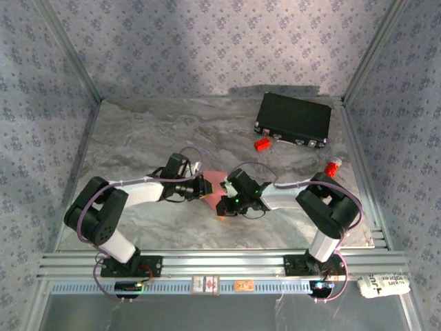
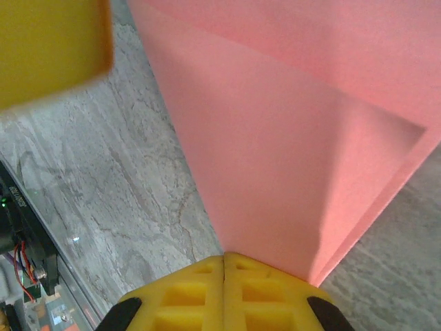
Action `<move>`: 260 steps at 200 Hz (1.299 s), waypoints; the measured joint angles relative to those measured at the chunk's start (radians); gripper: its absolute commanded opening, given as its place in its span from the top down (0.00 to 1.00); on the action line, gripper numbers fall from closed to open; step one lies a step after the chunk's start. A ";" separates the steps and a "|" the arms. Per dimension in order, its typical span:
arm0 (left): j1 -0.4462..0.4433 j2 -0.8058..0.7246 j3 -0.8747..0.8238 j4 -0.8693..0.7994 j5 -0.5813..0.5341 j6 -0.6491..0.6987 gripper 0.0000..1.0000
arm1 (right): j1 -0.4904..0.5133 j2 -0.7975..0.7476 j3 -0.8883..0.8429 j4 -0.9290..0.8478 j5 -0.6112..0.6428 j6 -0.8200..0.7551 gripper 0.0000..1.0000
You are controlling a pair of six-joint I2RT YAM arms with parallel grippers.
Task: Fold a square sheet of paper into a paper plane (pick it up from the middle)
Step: Third fold the triangle at the center of the table.
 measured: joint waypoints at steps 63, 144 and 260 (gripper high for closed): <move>-0.039 0.084 -0.042 0.000 -0.011 -0.004 0.94 | -0.002 0.000 0.000 0.000 -0.003 0.000 0.97; 0.013 0.101 -0.027 -0.003 0.016 -0.019 0.94 | -0.003 0.000 0.000 0.000 0.000 -0.023 0.98; 0.060 0.115 0.048 -0.129 -0.029 0.043 0.94 | -0.007 0.000 0.000 -0.001 0.001 -0.043 0.99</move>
